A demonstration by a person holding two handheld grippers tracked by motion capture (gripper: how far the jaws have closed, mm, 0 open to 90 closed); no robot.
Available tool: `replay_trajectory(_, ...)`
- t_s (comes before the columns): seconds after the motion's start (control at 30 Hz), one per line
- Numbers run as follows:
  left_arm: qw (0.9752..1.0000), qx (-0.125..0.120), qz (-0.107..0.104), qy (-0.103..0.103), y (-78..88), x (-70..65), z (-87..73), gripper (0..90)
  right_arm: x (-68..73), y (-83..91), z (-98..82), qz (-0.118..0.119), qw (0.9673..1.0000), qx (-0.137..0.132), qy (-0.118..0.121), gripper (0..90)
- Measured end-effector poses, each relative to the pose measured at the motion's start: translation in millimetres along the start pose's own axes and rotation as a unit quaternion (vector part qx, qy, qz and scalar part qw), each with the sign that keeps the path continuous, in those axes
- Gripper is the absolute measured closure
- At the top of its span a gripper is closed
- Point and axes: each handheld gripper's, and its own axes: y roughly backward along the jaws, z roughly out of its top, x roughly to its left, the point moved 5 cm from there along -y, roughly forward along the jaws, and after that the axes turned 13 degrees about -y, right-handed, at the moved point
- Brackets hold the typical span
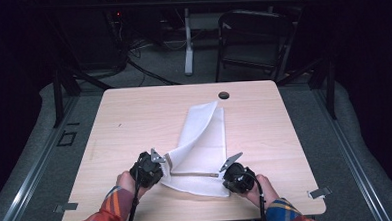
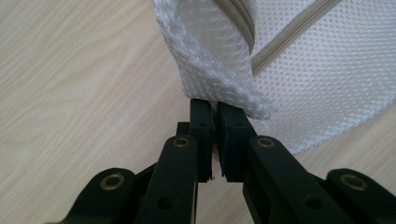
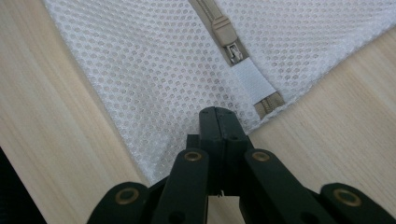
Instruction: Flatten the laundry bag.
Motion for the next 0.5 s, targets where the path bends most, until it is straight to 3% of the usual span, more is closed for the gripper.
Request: replay_trajectory(0.5, 0.9996, 0.017, -0.019, 0.016, -1.4, 1.7, -8.9, 84.4, -0.4, -0.2, 0.5, -0.003, 1.0, -0.002, 0.001, 90.0)
